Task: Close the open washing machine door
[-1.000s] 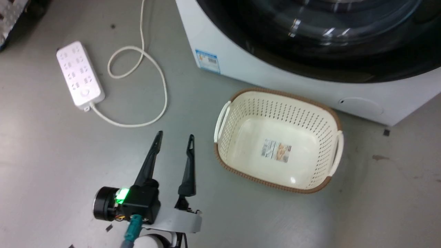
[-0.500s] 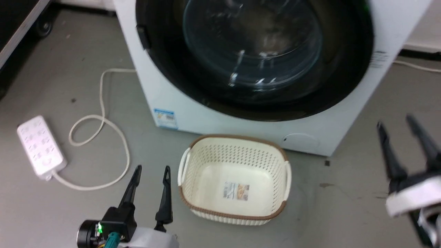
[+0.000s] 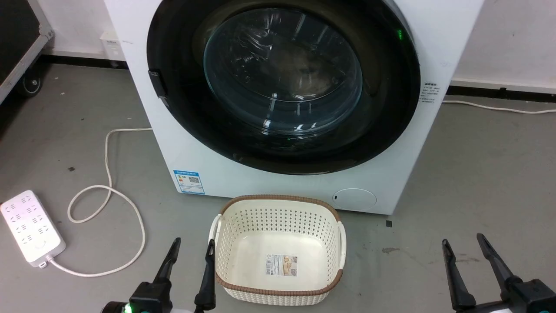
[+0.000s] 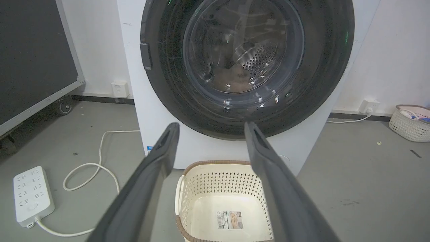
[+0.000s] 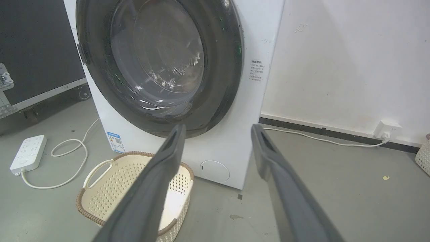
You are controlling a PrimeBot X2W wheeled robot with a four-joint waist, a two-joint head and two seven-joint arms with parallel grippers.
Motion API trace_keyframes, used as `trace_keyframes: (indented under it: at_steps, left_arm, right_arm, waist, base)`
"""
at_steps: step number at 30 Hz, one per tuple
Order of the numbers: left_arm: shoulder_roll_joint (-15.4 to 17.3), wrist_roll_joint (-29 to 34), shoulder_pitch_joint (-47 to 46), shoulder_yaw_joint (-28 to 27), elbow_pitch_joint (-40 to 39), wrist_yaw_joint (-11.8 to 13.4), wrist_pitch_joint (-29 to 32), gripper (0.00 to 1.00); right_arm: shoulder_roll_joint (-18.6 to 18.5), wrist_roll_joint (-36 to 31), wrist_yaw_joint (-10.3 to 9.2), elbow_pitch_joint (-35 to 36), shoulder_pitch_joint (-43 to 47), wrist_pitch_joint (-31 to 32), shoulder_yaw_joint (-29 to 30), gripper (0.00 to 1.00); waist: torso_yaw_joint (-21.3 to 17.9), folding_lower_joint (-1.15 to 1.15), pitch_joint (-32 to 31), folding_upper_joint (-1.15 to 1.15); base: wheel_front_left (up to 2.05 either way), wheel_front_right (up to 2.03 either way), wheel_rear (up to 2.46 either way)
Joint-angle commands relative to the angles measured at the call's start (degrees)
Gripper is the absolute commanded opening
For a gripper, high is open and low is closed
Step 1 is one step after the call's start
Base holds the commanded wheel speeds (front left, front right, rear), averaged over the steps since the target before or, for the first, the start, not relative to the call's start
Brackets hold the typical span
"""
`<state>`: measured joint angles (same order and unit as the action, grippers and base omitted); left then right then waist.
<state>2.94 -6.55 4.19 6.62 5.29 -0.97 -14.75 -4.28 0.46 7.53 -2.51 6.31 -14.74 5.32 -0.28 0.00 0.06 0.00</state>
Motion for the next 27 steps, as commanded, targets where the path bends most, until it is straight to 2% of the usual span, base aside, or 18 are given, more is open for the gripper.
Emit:
trace_keyframes:
  at_steps: [1,27]
  left_arm:
    - [0.0,0.0,0.0,0.0,0.0,0.0,0.0,0.00]
    - [0.0,1.2,-0.8,-1.2,-1.0,0.1,2.7,0.00]
  right_arm:
    - [0.0,0.0,0.00,0.0,0.0,0.0,0.0,0.00]
    - [0.3,-0.1,0.00,0.4,-1.1,2.7,-1.0,0.00]
  waist:
    - [0.0,0.00,0.0,0.00]
    - [0.1,0.00,0.0,0.00]
  base:
    - [0.00,0.00,0.00]
    - [0.00,0.00,0.00]
